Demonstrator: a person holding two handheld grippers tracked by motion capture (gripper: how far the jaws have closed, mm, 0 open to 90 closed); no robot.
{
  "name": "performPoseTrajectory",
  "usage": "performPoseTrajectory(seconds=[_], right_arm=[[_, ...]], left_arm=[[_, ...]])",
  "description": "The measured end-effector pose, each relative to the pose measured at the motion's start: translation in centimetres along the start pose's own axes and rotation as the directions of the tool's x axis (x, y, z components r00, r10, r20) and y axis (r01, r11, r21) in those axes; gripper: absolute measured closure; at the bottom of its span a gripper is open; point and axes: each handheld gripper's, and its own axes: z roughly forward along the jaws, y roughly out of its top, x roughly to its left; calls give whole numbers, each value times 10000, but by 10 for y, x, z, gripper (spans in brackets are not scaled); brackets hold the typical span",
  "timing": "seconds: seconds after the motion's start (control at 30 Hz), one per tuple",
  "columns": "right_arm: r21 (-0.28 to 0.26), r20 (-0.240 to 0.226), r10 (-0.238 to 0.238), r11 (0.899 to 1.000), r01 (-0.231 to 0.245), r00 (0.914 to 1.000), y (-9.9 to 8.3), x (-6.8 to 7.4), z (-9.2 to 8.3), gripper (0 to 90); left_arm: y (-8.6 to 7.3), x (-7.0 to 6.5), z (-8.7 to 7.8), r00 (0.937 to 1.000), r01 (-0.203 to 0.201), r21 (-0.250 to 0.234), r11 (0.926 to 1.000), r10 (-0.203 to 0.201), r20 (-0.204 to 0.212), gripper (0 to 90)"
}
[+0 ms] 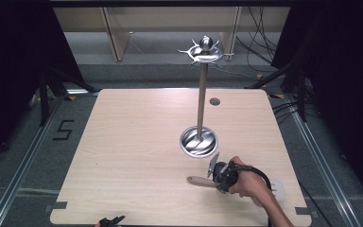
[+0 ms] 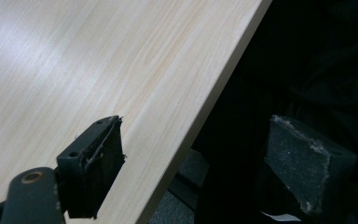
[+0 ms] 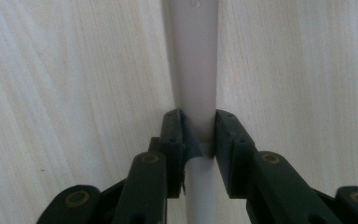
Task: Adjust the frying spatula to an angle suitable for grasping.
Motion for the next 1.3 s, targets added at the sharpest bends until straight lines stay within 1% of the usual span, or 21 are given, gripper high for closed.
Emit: performPoseTrajectory(seconds=[0.03, 0.07, 0.1, 0.13, 0.2, 0.27, 0.33, 0.4, 0.5, 0.57, 0.63, 0.77, 0.8, 0.83, 0.87, 0.9, 0.93, 1.03, 1.07, 1.13, 1.3], right_arm=[[-157, 114, -468, 9988, 469, 9988, -1, -5, 1, 747], [-157, 114, -468, 9988, 469, 9988, -1, -5, 1, 747], [-175, 56, -81, 9998, 82, 10000, -1, -3, -1, 747], [-319, 164, -555, 9979, 560, 9983, -4, -8, -1, 747], [-507, -12, 415, 9978, -415, 9991, -7, -5, -8, 748], [-688, 5, 673, 9954, -671, 9977, -8, -5, -8, 748], [-1093, 93, 215, 9938, -204, 9997, -12, -11, -11, 748], [-1280, 119, 192, 9916, -175, 9997, -16, -14, -17, 748], [-2329, 451, 384, 9721, -269, 9982, -25, -20, -22, 749], [-2437, 417, 697, 9682, -575, 9967, -27, -20, -24, 749], [-2957, 586, 899, 9528, -687, 9942, -32, -23, -28, 749], [-3263, 700, 1032, 9423, -750, 9922, -37, -25, -34, 749], [-3266, 533, 1303, 9392, -1060, 9900, -39, -25, -37, 750], [-3667, 662, 1565, 9223, -1218, 9855, -42, -26, -40, 750], [-3667, 662, 1565, 9223, -1218, 9855, -42, -26, -40, 750], [-4150, 598, 1697, 9005, -1302, 9837, -47, -28, -43, 750], [-4150, 598, 1697, 9005, -1302, 9837, -47, -28, -43, 750], [-4570, 632, 1971, 8772, -1472, 9783, -53, -30, -48, 750], [-4773, 313, 2044, 8631, -1650, 9784, -56, -30, -51, 750], [-4906, 313, 1931, 8578, -1533, 9807, -60, -32, -55, 750], [-5527, 331, 2195, 8169, -1651, 9750, -66, -35, -63, 750]], left_arm=[[0, 1, -1, 9999, 3, 12, 10000, -3, 118, 181], [0, 1, -2, 9999, 17, 40, 10000, -18, 120, 181], [0, 1, -2, 10000, -11, 36, 10000, 11, 27, 181], [0, 1, -2, 10000, -4, 39, 10000, 3, 59, 180], [0, 1, -2, 10000, -5, 26, 10000, 5, 37, 180], [0, 1, -2, 10000, 7, 17, 10000, -7, 44, 181], [0, 1, -2, 10000, -3, 14, 10000, 3, 7, 181], [0, 1, -3, 10000, -9, 11, 10000, 10, -25, 181], [0, 1, -2, 9999, -20, 9, 10000, 20, 131, 181], [0, 2, -3, 9998, -22, 68, 10000, 21, 211, 181], [0, 2, -3, 9999, -13, 53, 10000, 12, 103, 181], [0, 2, -3, 10000, -21, 43, 10000, 21, -46, 181], [0, 2, -3, 10000, -39, 65, 10000, 39, -52, 181], [0, 2, -3, 10000, -29, 42, 10000, 29, -39, 181], [0, 1, -3, 10000, -6, 3, 10000, 6, 12, 181], [0, 2, -4, 10000, -10, -20, 10000, 10, -25, 181], [0, 2, -4, 10000, -10, -20, 10000, 10, -25, 181], [0, 2, -3, 10000, -74, 93, 9999, 74, -27, 181], [0, 2, -3, 10000, -64, 89, 9999, 65, -18, 181], [0, 2, -3, 10000, -50, 93, 9999, 51, -50, 181], [0, 2, -3, 9999, -44, 101, 9999, 45, -107, 181]])
